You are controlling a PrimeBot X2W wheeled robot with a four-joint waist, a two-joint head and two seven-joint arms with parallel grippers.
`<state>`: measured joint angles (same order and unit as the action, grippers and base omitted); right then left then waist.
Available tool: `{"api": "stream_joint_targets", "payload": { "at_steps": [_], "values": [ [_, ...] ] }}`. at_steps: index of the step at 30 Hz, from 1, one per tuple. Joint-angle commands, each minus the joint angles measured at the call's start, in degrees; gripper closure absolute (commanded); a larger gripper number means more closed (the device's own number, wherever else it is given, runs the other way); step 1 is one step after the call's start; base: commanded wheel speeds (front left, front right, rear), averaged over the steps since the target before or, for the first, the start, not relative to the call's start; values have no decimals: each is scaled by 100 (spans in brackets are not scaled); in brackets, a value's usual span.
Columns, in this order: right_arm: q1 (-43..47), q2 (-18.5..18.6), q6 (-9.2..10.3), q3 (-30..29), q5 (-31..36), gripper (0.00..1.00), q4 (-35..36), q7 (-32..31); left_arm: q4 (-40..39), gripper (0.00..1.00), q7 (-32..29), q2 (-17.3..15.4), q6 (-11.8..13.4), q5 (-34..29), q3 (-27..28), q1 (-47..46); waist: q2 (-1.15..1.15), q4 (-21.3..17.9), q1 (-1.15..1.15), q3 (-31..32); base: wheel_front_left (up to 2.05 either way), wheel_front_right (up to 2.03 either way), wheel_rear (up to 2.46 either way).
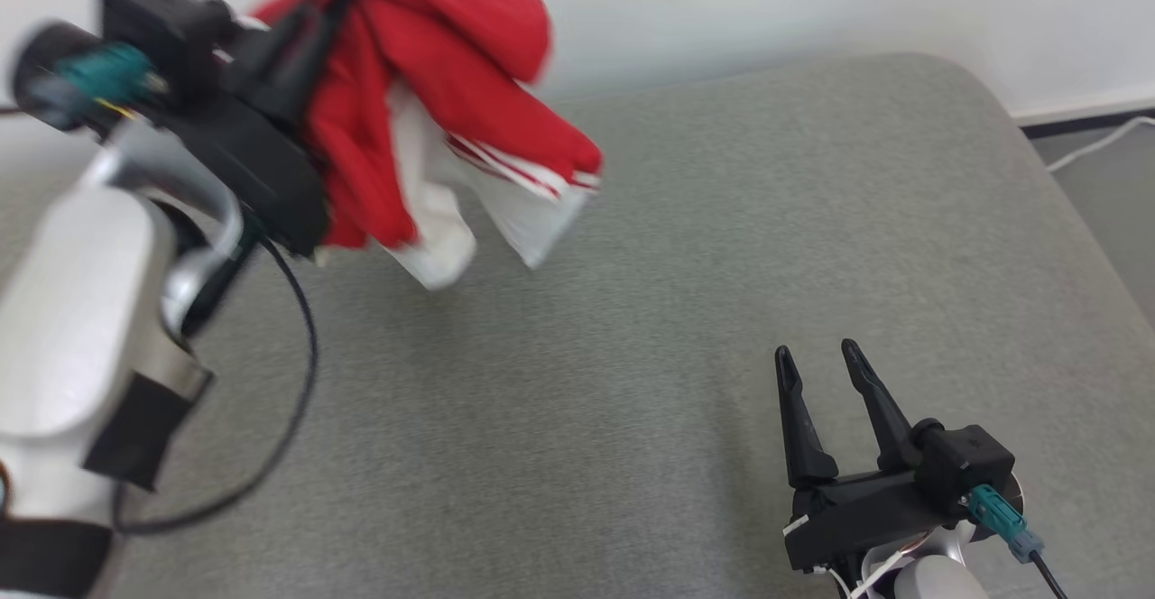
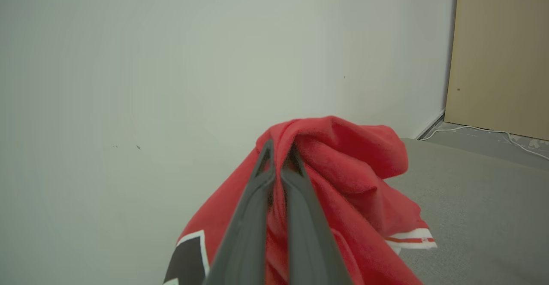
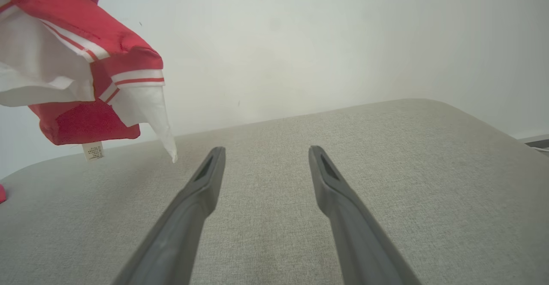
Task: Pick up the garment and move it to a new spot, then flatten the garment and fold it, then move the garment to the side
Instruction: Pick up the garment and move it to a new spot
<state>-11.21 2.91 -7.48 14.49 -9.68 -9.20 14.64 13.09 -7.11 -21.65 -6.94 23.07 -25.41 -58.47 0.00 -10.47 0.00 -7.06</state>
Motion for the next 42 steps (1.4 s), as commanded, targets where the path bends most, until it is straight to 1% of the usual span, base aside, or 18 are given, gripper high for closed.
{"api": "stream_joint_targets", "payload": {
  "at_steps": [1,7,11,17,19,22,23,24,25,26,28,32,35,42],
  "values": [
    [-20,-6,-2,29,-53,0,-17,32,-139,100,-43,43,11,59,-101,214,0,-250,0,-69,0,0,0],
    [-49,-5,-2,39,-80,0,-57,54,-531,100,-112,278,22,163,-473,829,0,-491,0,-119,0,0,0],
    [-60,-6,-2,33,-56,0,-69,63,-601,100,-84,386,51,212,-680,1244,0,-554,0,-133,0,0,0],
    [-74,-5,-2,38,-12,0,-71,59,-323,100,49,439,39,192,-948,1647,0,-566,0,-158,0,0,0],
    [-81,-6,-2,58,3,0,-78,60,-136,100,215,381,28,20,-1070,1697,0,-563,0,-160,0,0,0],
    [-64,-6,-2,68,16,0,-104,61,163,100,480,491,78,29,-1144,1872,0,-551,0,-132,0,0,0],
    [-61,-6,-2,64,22,0,-107,62,231,80,573,517,81,-11,-1170,1886,0,-542,0,-125,0,0,0],
    [-55,-6,-2,61,19,0,-111,62,289,10,661,533,97,-44,-1196,1921,0,-530,0,-114,0,0,0],
    [-39,-6,-2,59,22,0,-127,63,329,0,763,563,138,-56,-1201,1980,0,-516,0,-95,0,0,0],
    [20,-6,-2,50,33,0,-154,63,354,0,980,636,252,-61,-1176,2114,0,-487,0,-31,0,0,0],
    [89,-4,-2,22,27,0,-176,64,280,0,1201,709,401,-77,-1144,2263,0,-415,0,24,0,0,0],
    [148,-4,-2,17,53,0,-187,64,63,0,1445,768,701,-88,-1114,2616,0,-253,0,83,0,0,0],
    [207,-2,-2,-10,62,0,-176,58,-158,0,1504,811,842,-64,-1168,2892,0,-123,0,127,0,0,0],
    [239,-3,-2,-1,52,0,-143,24,-554,0,1481,773,1091,93,-1197,3511,0,71,0,127,0,0,0]
  ]
}}
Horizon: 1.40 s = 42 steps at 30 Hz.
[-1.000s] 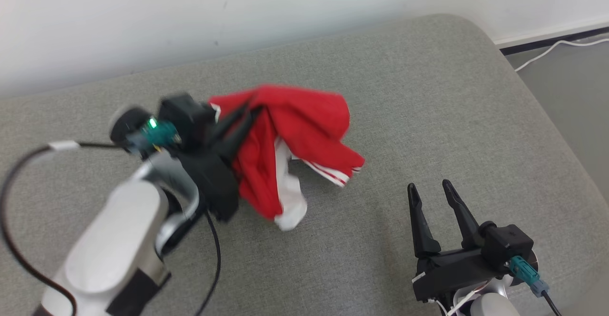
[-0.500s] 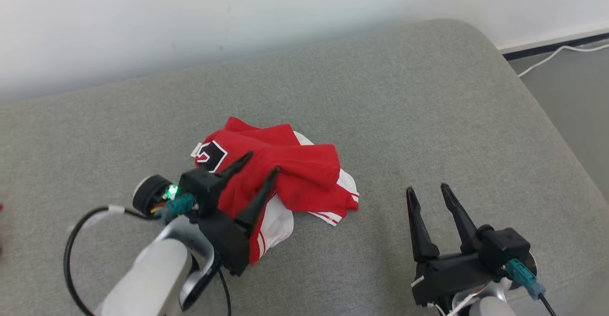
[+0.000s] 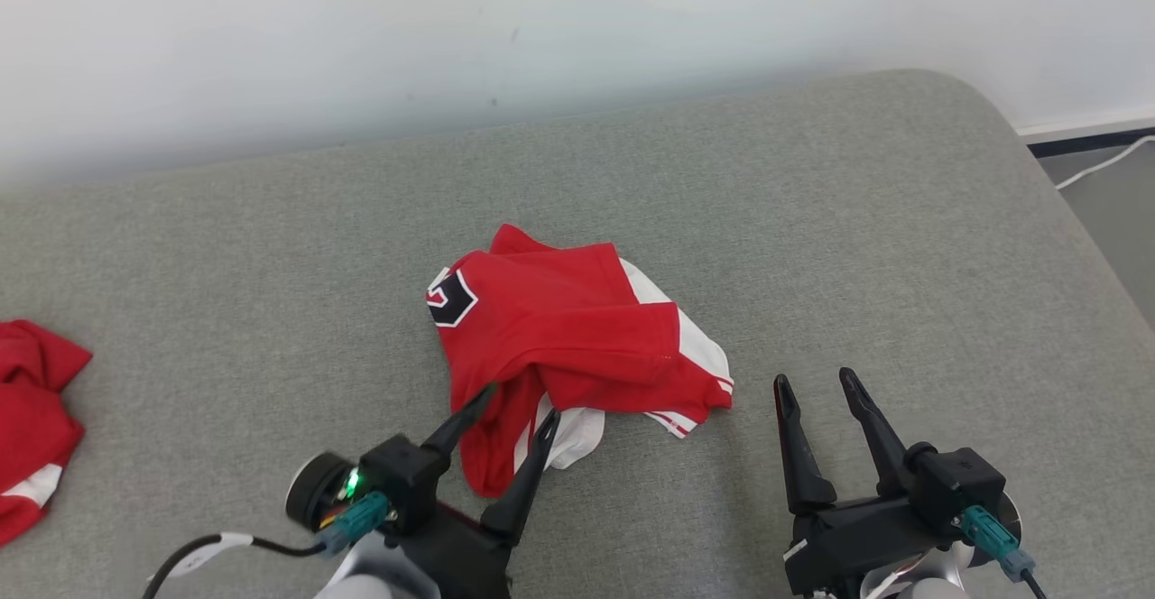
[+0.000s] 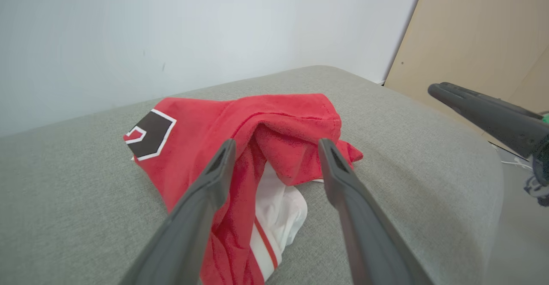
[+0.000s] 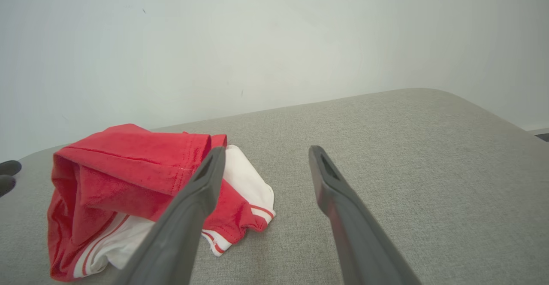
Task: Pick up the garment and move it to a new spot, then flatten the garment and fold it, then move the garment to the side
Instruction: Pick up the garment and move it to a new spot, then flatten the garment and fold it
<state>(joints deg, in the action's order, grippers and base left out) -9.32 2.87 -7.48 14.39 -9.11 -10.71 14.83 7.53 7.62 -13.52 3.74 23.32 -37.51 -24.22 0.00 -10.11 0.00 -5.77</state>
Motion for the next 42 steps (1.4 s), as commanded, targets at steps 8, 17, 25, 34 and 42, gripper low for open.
{"api": "stream_joint_targets", "payload": {
  "at_steps": [8,17,25,34,42],
  "values": [
    [-41,0,-2,64,-23,0,-6,-24,380,0,125,-100,53,216,59,411,0,13,0,-53,0,0,0],
    [-114,0,-2,92,-38,0,-43,-14,1241,0,320,-9,-21,347,75,339,0,-203,0,-128,0,0,0],
    [-133,0,-2,73,-14,0,-40,-2,1794,0,466,76,-98,389,94,141,0,-313,0,-165,0,0,0],
    [2,1,-2,29,21,0,-79,3,2294,100,579,233,-246,460,124,-149,0,-152,0,-31,0,0,0],
    [204,1,-2,35,-51,0,-94,1,1587,100,582,-97,-41,349,244,-27,0,279,0,226,0,0,0]
  ]
}}
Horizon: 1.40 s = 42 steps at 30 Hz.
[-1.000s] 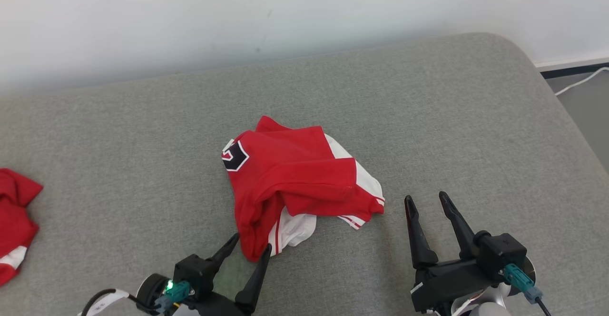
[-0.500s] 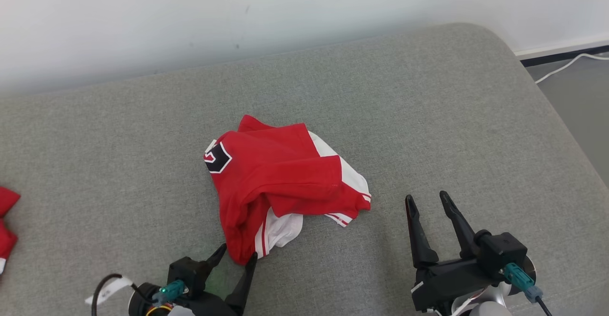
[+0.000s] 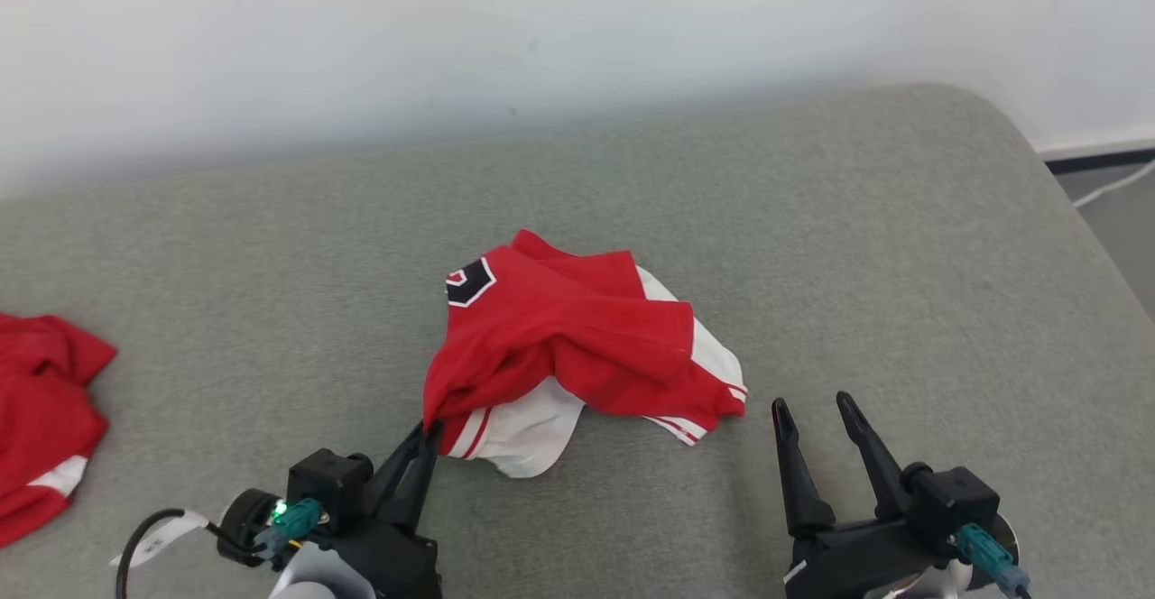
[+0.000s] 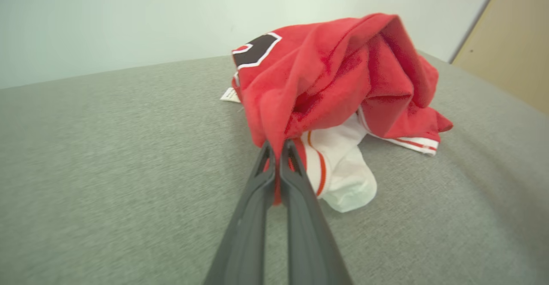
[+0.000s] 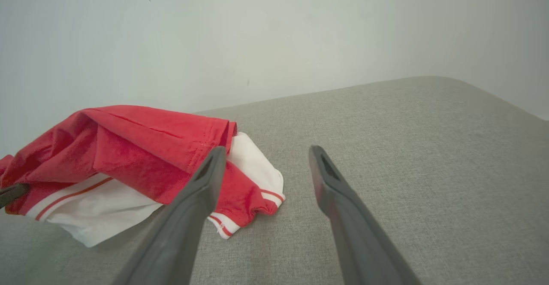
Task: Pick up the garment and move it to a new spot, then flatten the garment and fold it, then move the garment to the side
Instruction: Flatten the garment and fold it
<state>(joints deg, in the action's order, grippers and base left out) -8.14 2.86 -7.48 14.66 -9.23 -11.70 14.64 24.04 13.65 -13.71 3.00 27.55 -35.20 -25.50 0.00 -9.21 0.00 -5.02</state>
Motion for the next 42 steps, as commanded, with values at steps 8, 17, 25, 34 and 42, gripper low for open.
{"api": "stream_joint_targets", "payload": {
  "at_steps": [8,17,25,34,42],
  "values": [
    [227,2,-2,41,-126,0,-10,29,-1361,100,-516,-787,463,-341,115,261,0,572,0,338,0,0,0],
    [263,3,-2,40,-160,0,-26,40,-2558,100,-1094,-1476,881,-509,319,543,0,694,0,367,0,0,0],
    [159,3,-2,82,-173,0,-65,45,-2477,100,-1098,-1281,863,-320,58,950,0,620,0,309,0,0,0],
    [89,3,-2,19,-105,0,-117,44,-1645,0,-456,-940,904,-188,80,1106,0,594,0,255,0,0,0],
    [118,3,-2,-8,-91,0,-90,47,-1882,0,9,-903,1194,-218,385,1311,0,705,0,243,0,0,0]
  ]
}}
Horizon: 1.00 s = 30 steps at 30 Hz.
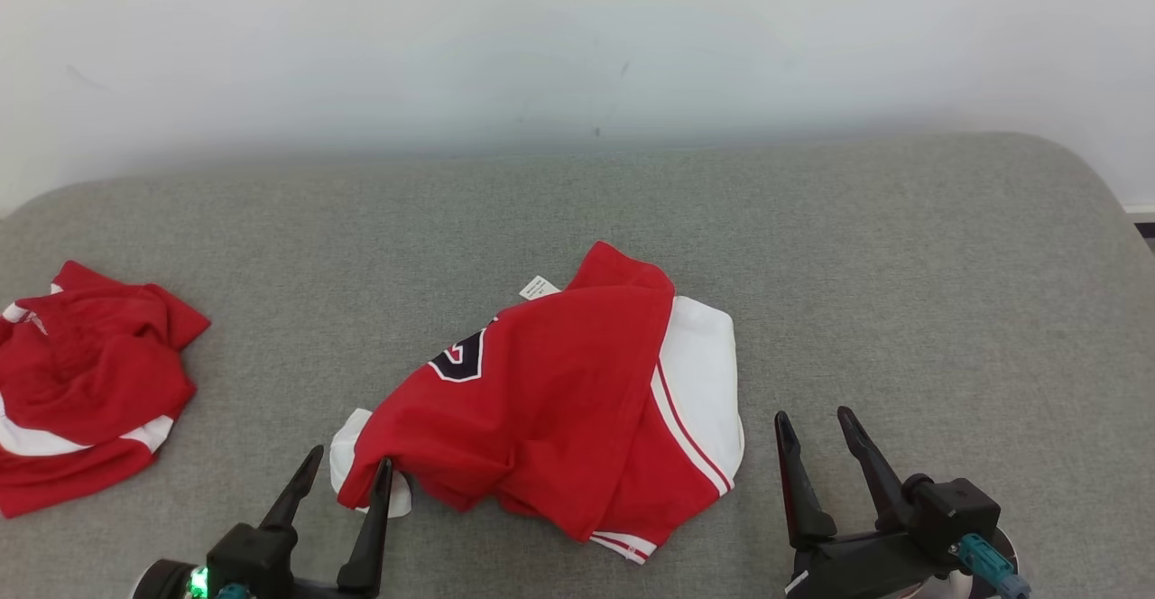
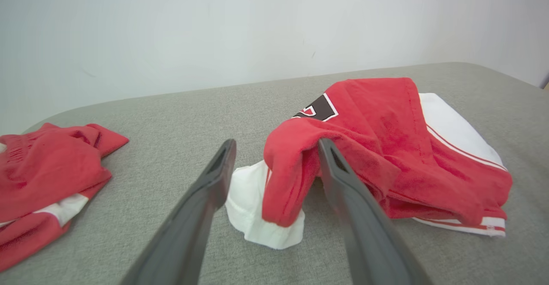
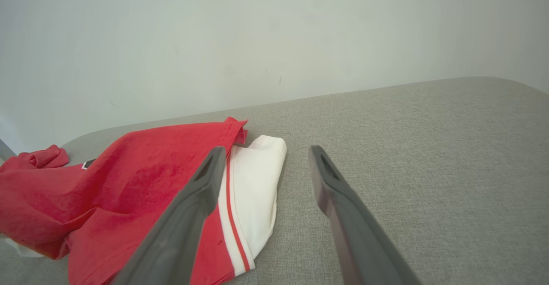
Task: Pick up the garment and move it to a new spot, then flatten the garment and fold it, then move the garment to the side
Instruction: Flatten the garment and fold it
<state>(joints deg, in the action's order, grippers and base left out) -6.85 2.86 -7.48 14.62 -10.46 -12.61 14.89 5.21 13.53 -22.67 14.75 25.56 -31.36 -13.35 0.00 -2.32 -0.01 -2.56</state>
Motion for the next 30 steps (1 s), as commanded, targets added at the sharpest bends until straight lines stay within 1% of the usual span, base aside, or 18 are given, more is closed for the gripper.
{"api": "stream_joint_targets", "payload": {
  "at_steps": [1,5,7,12,17,22,30],
  "values": [
    [-12,3,-2,-8,36,0,0,22,-56,0,53,-5,39,-43,25,136,0,34,1,-4,0,0,0],
    [-18,2,-2,-23,37,0,2,12,-344,0,127,48,148,-209,49,268,0,85,1,-5,0,0,0],
    [-27,2,-2,-16,40,0,7,4,-451,0,132,80,162,-269,12,330,0,103,1,-6,0,0,0],
    [-36,2,-2,-18,46,0,10,-11,-585,0,152,214,94,-401,-162,396,0,134,1,-24,0,0,0],
    [-42,2,-2,2,24,0,-36,-35,-584,0,166,328,126,-446,-120,394,0,138,1,-58,0,0,0],
    [-54,2,-2,5,6,0,-96,-56,-765,0,169,398,254,-589,163,403,0,147,1,-87,0,0,0],
    [-24,2,-2,10,-22,0,-253,-139,-1070,0,161,505,428,-762,990,772,0,174,1,-72,0,0,0]
  ]
}}
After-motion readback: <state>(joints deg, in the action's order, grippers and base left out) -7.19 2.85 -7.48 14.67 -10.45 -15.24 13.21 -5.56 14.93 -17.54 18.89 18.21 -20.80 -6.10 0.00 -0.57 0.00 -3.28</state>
